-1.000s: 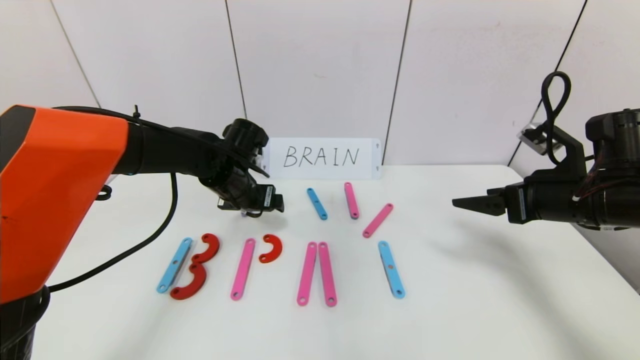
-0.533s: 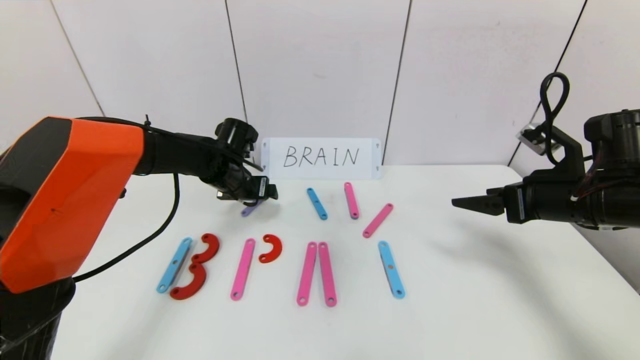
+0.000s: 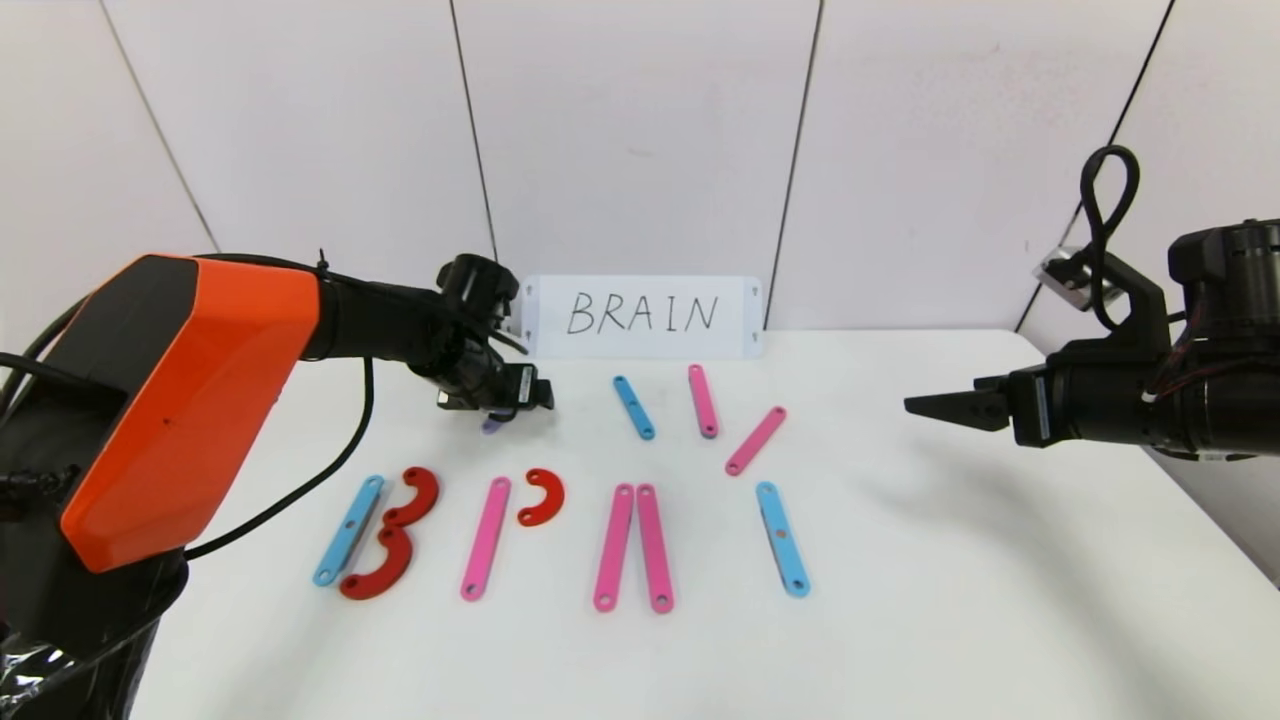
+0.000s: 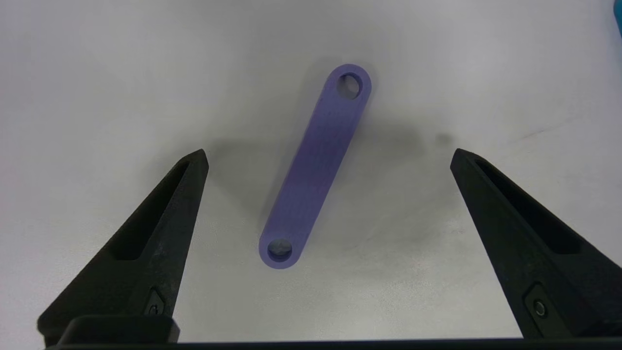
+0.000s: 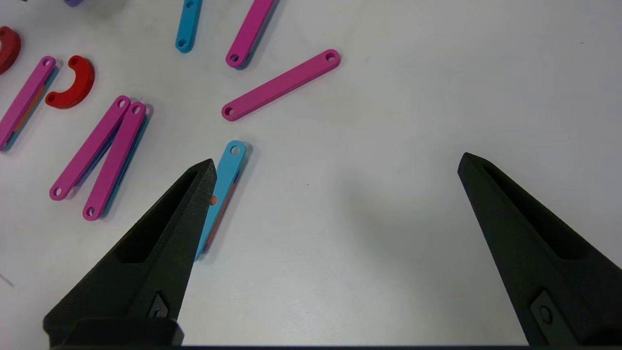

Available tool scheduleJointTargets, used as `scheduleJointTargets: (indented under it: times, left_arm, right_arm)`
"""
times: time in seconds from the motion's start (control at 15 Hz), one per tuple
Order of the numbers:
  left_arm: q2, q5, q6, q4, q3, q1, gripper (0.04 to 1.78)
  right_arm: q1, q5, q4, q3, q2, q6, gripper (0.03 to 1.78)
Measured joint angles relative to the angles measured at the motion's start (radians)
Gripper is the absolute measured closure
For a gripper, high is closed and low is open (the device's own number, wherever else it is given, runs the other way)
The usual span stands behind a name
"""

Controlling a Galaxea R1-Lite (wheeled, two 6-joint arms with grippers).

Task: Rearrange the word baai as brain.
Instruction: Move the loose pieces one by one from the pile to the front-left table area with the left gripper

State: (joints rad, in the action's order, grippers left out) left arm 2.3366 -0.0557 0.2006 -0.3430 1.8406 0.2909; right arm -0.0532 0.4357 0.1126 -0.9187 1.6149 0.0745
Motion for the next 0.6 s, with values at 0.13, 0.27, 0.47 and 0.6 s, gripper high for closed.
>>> scheduleJointTargets:
  times: [0.13,0.27,0.47,0.6]
  left_arm:
    - [0.006,-0.002,-0.001,0.003,0.001,-0.001,0.07]
    - [0.009,-0.003,-0.002,0.002,0.001,0.001,0.07]
    - [0.011,-0.004,-0.009,0.0,0.001,0.001,0.07]
    - [0.011,-0.007,-0.015,0.0,-0.004,0.002,0.1]
  right_arm:
    - [-0.001,0.0,0.0,0.0,0.0,0.0,0.07]
    - [0.0,0.0,0.0,0.0,0.0,0.0,0.07]
    - [0.0,0.0,0.0,0.0,0.0,0.0,0.07]
    - [0.0,0.0,0.0,0.0,0.0,0.0,0.07]
